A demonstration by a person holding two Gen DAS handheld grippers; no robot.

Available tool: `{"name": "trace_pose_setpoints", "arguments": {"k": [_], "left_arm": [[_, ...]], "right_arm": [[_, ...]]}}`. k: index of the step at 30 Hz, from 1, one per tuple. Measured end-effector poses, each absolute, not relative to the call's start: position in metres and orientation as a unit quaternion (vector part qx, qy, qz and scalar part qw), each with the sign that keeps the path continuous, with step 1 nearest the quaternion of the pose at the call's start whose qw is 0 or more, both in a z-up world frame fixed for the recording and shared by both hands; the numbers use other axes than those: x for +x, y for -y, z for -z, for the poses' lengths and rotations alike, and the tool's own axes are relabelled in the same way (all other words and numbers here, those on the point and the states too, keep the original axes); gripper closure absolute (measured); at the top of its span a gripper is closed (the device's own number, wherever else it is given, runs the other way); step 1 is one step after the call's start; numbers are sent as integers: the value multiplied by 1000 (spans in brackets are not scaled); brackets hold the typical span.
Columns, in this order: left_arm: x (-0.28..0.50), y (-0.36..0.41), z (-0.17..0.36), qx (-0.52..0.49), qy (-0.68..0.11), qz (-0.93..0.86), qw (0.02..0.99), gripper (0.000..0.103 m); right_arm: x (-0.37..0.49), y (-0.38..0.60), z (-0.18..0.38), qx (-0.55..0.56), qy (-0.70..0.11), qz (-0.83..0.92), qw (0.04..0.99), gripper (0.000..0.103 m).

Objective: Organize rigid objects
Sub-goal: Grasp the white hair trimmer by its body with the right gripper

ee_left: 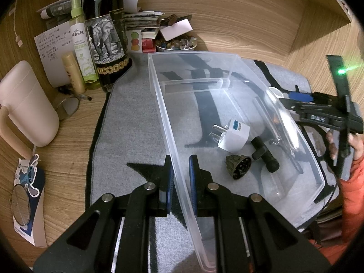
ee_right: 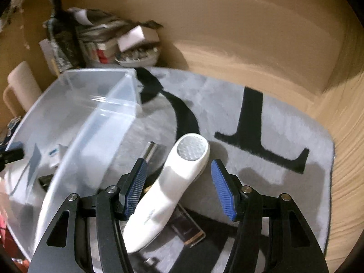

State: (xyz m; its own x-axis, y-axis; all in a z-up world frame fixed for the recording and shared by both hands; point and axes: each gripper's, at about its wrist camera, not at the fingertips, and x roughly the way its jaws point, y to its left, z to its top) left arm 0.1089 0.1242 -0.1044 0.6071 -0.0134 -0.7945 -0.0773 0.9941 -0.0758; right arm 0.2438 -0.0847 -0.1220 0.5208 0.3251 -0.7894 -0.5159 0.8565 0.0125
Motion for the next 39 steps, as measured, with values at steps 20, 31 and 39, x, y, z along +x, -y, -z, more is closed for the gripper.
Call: {"name": "trace_pose_setpoints", "arguments": {"k": [20, 31, 39], "left_arm": [[109, -125, 105, -51, -442, -17, 895, 90], [108, -125, 105, -51, -442, -17, 895, 90], [108, -125, 105, -52, -442, -17, 895, 90]], "right_arm": [[256, 93, 137, -76, -443, -241, 860, 66], [233, 103, 88, -59, -378, -250, 889, 66], [212, 95, 49, -62, -323, -272, 904, 67]]}}
